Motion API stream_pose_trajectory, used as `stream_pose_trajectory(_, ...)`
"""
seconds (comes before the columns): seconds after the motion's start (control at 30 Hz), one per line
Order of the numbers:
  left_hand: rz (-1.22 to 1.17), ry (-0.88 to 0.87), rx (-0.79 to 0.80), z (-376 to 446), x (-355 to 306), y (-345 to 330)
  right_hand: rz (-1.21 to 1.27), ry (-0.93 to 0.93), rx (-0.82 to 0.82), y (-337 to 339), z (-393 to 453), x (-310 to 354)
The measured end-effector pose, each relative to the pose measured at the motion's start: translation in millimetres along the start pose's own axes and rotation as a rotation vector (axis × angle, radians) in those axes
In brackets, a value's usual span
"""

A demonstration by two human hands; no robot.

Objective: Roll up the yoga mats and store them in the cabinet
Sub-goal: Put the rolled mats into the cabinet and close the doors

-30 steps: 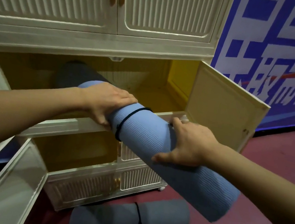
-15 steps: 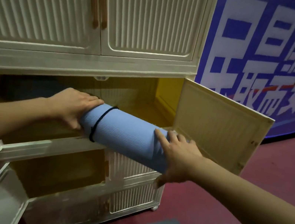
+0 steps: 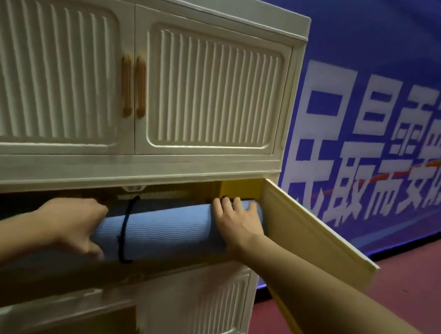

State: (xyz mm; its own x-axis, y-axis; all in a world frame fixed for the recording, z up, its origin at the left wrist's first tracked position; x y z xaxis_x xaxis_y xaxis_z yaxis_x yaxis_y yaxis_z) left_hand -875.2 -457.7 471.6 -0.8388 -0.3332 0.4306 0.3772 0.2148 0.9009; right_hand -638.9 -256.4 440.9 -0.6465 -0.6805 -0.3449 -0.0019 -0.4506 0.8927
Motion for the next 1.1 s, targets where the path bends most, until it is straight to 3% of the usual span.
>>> stream_pose_trajectory(0.13, -0.240, 0.090, 0.235, 30.0, 8.3, -21.4, -0.034, 0.038, 0.111, -9.9, 33.0, -0.7)
stream_pose_trajectory(0.23, -0.302, 0.134, 0.319, 45.5, 2.5, -40.8, -0.027, 0.071, 0.215, -36.4, 53.1, -0.3)
stream_pose_trajectory(0.3, -0.320, 0.151, 0.327, 52.1, -3.6, -48.7, -0.009, 0.077, 0.214, -58.7, 63.1, 4.8)
stream_pose_trajectory(0.47, -0.608, 0.183, 0.524, 61.3, 4.1, -55.3, -0.022, 0.137, 0.216, -68.0, 76.5, -0.3)
stream_pose_trajectory(0.53, -0.594, 0.209, 0.461, 62.1, 5.8, -55.5, 0.007, 0.142, 0.253, -61.5, 79.6, -8.9)
stream_pose_trajectory(0.77, -0.713, 0.123, 0.521, 68.8, -23.2, -68.5, -0.061, 0.191, 0.165, -71.9, 78.7, -19.0)
stream_pose_trajectory(0.93, -0.550, 0.201, 0.492, 61.3, -15.4, -67.7, -0.046, 0.175, 0.178, -74.4, 59.2, -19.8)
stream_pose_trajectory(1.1, -0.359, 0.136, 0.390, 47.0, -39.0, -57.9, 0.101, 0.095, 0.248, -75.3, 49.6, -9.4)
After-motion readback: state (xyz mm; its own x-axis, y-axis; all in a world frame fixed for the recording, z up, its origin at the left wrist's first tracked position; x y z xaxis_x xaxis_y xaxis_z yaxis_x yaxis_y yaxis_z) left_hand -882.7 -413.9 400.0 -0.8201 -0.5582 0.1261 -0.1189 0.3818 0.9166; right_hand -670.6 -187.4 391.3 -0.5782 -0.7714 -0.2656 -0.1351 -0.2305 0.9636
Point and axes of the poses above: each hand's wrist, its own z-axis towards the middle knuckle, its own y-axis out of the back of the hand, x = y × z, the point moved 2 cm from there along z, towards the middle knuckle, and after that the axes turned 3 degrees about -y, right-handed, at the moved point
